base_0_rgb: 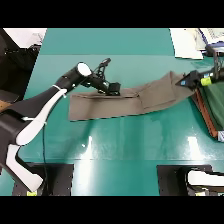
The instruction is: Fold the shirts.
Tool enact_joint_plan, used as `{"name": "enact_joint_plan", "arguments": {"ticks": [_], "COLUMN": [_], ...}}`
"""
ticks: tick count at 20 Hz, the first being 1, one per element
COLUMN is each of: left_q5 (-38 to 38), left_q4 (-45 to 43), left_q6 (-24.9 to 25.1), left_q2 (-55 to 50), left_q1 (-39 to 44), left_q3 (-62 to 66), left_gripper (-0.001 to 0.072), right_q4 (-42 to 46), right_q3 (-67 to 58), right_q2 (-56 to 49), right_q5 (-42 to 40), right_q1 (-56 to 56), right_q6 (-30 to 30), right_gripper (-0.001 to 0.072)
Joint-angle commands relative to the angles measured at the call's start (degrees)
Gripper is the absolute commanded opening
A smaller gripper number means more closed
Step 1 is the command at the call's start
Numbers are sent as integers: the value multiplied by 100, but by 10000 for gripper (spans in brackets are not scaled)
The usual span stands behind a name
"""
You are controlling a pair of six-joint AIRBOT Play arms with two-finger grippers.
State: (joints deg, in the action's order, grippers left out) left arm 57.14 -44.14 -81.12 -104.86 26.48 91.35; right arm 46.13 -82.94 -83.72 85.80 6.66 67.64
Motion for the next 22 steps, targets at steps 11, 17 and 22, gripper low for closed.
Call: {"name": "enact_joint_plan", "arguments": {"ticks": [11, 17, 22], "left_q5": [-404, 313, 1056], "left_q4": [-83, -728, -1904], "left_q6": [-308, -278, -291], "left_q2": [-798, -551, 227], "left_q1": [452, 293, -308], "left_q3": [496, 649, 649], "left_gripper": [23, 22, 23], "right_q4": [-9, -9, -15], "right_q3": [-2033, -2033, -2033], "right_q2": [79, -203, -376], "right_q5": [-199, -203, -323], "right_q1": [-2369, -2826, -3272], "right_q6": [616, 400, 369], "right_gripper": [18, 18, 17]}}
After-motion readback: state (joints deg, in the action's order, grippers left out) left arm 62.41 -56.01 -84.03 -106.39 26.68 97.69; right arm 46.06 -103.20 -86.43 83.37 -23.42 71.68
